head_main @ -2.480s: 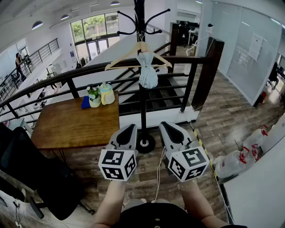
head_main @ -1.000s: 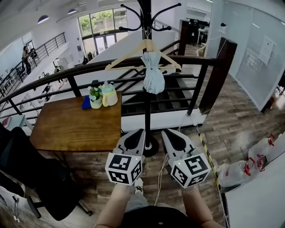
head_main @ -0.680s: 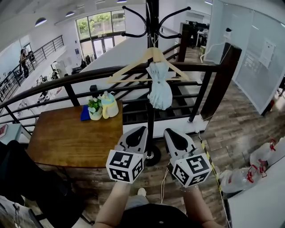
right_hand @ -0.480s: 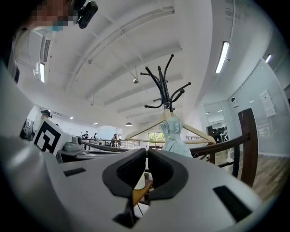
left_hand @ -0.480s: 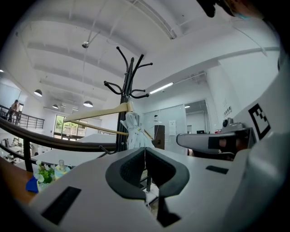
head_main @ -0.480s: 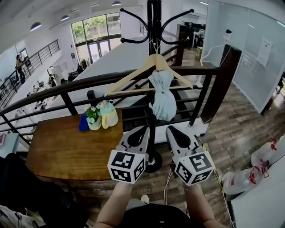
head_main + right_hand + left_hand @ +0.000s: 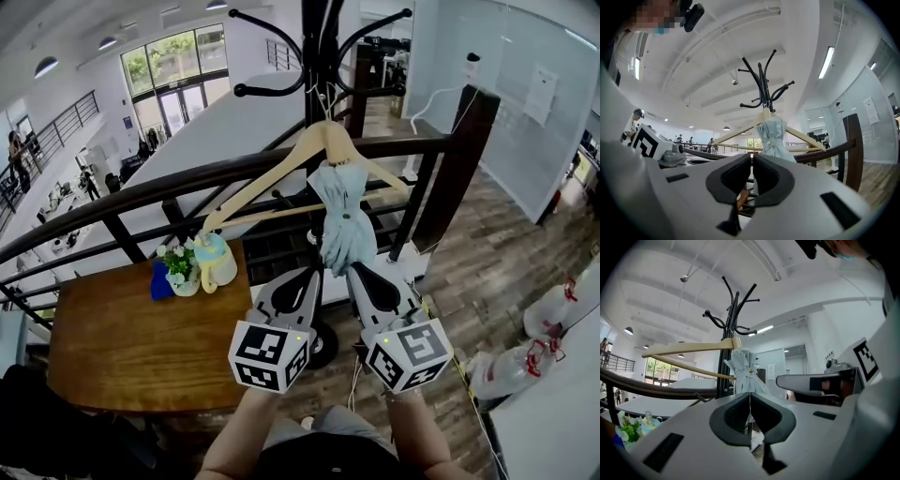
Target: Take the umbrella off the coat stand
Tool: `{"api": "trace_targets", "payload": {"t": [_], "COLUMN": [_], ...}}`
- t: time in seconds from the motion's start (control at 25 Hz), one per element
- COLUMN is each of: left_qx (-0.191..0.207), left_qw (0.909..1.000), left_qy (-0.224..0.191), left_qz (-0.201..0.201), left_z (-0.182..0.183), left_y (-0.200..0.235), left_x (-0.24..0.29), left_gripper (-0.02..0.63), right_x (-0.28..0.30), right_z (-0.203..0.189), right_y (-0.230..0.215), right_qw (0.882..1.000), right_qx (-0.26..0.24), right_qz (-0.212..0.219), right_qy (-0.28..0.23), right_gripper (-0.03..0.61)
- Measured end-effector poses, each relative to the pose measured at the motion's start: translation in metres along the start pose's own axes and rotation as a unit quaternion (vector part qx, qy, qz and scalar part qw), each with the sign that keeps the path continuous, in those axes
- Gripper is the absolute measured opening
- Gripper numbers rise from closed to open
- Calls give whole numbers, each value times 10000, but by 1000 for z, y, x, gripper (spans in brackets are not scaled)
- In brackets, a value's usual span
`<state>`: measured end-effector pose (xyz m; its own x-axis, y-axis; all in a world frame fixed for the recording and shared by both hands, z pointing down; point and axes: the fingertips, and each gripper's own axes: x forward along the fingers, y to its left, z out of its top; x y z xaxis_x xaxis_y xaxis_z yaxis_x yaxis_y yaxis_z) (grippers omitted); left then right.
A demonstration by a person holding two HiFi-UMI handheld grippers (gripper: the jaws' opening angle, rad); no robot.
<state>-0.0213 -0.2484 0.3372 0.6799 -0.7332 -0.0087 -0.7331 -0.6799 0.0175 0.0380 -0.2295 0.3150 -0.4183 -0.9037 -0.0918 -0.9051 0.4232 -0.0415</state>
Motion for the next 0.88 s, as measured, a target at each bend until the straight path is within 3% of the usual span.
{"api": "trace_targets", "payload": {"t": [0.28, 0.6, 0.8, 0.88], "left_qx": [-69, -14, -22, -9], "left_qw": [10000, 9995, 9988, 9985], "left_qy": [7, -69, -98, -140], "left_qz": [10, 307, 477, 522], "left_z": [1, 10, 15, 19], "left_y": [10, 27, 37, 39], "left_x": [10, 33, 43, 45], "left_gripper": [15, 15, 15, 15], "right_x": [8, 28, 45, 53], "right_z": [1, 12, 21, 24], "right_y": [-20, -44, -51, -53], "right_qw": [9999, 9998, 9991, 9990], "right_qx": [60, 64, 58, -2], "right_qz": [-116, 153, 424, 451], "right_qy": [-17, -67, 3, 46], "right_gripper": [34, 41, 154, 228]}}
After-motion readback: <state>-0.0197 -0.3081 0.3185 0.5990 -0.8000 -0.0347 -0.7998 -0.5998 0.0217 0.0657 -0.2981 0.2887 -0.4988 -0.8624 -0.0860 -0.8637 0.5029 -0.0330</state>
